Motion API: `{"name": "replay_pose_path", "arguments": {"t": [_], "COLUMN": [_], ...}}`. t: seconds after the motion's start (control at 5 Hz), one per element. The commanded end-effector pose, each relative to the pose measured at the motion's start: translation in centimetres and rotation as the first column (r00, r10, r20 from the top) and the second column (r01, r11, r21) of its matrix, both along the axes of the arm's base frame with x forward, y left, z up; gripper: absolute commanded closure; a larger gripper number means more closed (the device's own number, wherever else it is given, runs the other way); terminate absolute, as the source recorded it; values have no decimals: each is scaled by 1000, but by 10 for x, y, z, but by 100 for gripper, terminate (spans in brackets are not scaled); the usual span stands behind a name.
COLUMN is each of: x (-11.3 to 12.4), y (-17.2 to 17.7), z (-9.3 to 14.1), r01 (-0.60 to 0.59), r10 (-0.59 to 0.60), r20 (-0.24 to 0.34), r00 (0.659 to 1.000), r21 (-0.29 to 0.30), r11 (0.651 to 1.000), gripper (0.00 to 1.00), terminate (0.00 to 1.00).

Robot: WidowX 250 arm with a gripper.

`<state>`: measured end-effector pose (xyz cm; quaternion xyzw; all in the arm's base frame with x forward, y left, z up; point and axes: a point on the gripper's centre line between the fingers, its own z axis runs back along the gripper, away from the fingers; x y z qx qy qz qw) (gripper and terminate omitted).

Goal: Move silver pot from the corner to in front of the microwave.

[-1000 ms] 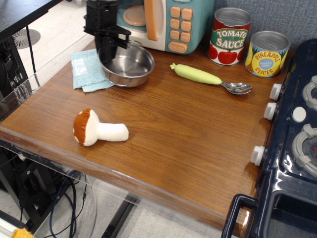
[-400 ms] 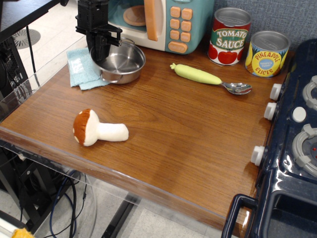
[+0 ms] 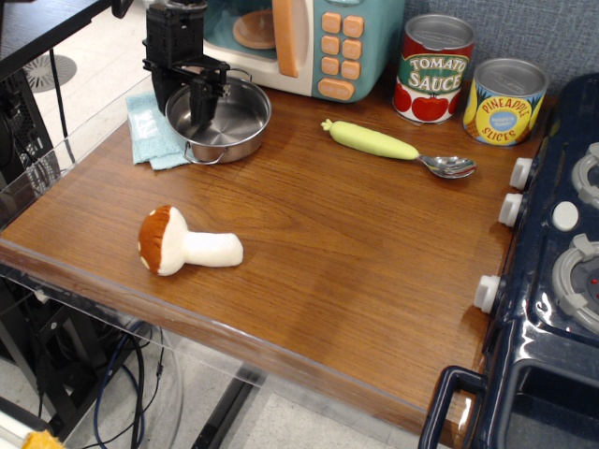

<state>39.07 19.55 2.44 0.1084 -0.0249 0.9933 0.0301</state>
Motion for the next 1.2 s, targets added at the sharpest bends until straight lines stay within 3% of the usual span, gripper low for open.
{"name": "replay_pose_path", "arguments": {"t": [0.0,0.2,0.4,1.0], "x": [5,4,1,1], "y": [1,-1,-9,-9], "z": [71,102,123,123], "r01": [55,90,96,96], "r10": [-64,-116,-137,-137], "r20": [116,150,195,195], "r00": [991,982,971,971], "r21": [76,172,206,206], "r11": [996,981,974,974], "gripper": [0,0,0,0], "terminate": [0,0,0,0]}}
